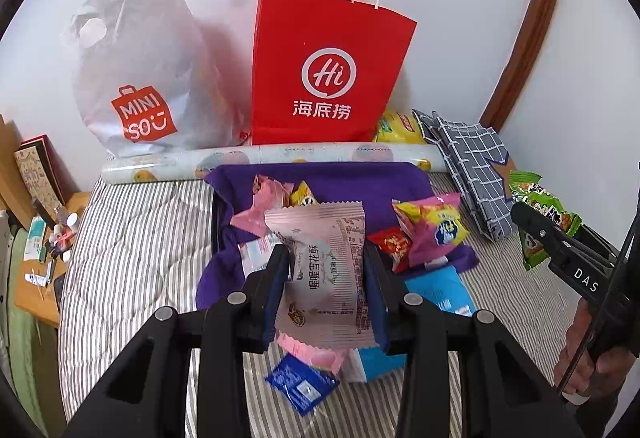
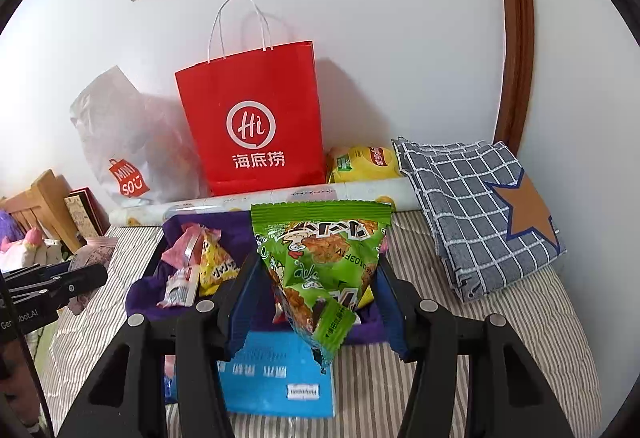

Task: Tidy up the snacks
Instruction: 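Lower pastry packet onto towel with left tool while right tool lowers green bag there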

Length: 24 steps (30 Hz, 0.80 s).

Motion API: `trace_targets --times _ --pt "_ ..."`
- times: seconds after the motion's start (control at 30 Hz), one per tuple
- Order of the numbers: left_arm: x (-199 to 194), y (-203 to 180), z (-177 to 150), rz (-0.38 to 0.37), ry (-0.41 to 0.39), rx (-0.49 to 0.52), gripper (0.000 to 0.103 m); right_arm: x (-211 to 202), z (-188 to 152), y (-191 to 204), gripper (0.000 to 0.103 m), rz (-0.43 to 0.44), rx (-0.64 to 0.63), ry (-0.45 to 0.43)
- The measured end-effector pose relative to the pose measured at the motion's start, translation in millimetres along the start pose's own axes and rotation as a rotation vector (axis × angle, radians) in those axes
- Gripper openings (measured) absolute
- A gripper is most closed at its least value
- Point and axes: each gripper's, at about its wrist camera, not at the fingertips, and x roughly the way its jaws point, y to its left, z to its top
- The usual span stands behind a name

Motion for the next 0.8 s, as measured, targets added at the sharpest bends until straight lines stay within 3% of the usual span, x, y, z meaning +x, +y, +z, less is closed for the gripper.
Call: trace_targets --times 0.8 --pt "61 28 28 0.017 0.044 -0.006 0.037 60 25 -9 0.052 -0.017 0.003 0.009"
